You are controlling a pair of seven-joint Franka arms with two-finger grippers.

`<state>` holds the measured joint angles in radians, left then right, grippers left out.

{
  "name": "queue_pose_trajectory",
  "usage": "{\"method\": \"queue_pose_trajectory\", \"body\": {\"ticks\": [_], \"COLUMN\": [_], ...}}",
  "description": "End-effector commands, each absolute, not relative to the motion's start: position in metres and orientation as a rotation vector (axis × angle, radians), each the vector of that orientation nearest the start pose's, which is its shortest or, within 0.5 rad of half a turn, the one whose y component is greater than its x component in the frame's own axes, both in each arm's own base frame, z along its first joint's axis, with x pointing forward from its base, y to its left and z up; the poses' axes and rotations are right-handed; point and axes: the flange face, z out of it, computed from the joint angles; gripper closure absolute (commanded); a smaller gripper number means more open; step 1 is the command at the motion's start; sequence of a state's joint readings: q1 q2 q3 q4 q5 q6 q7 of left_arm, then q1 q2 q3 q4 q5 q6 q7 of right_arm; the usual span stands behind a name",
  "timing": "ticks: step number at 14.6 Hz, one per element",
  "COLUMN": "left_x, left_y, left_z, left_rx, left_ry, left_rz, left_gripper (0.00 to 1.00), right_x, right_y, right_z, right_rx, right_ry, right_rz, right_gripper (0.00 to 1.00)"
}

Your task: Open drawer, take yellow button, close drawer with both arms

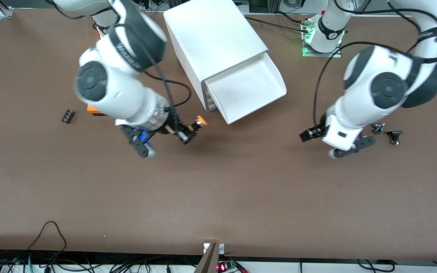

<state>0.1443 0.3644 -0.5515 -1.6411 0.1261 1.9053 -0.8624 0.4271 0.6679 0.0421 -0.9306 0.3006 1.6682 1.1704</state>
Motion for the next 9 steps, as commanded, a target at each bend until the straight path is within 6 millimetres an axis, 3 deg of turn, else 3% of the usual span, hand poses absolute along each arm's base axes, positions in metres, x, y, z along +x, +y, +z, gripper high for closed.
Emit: {"method": "queue_pose_trajectory", "body": {"ticks": [1, 4, 9], "left_x": [0.589, 0.566, 0.540], "left_y": [-0.241, -0.274, -0.310], "left_z": [0.410, 0.392, 0.371], "left_rx": [-3.059, -3.044, -3.034], "left_ry": [-0.763, -0.703, -0.806], "left_rz": [0.120, 0.162, 0.137], "left_gripper": [0.00, 0.00, 0.00], "right_x": [0.663, 0.677, 0.697], "right_y": [0.313, 0.270, 0.183], "right_z": [0.503, 0.483, 0.428], "right_rx": [-2.765, -2.894, -3.050], "right_ry": [0.770, 0.517, 0.129], "right_rz": [0.302, 0.245, 0.171], "right_gripper": [1.00, 1.00, 1.00]}}
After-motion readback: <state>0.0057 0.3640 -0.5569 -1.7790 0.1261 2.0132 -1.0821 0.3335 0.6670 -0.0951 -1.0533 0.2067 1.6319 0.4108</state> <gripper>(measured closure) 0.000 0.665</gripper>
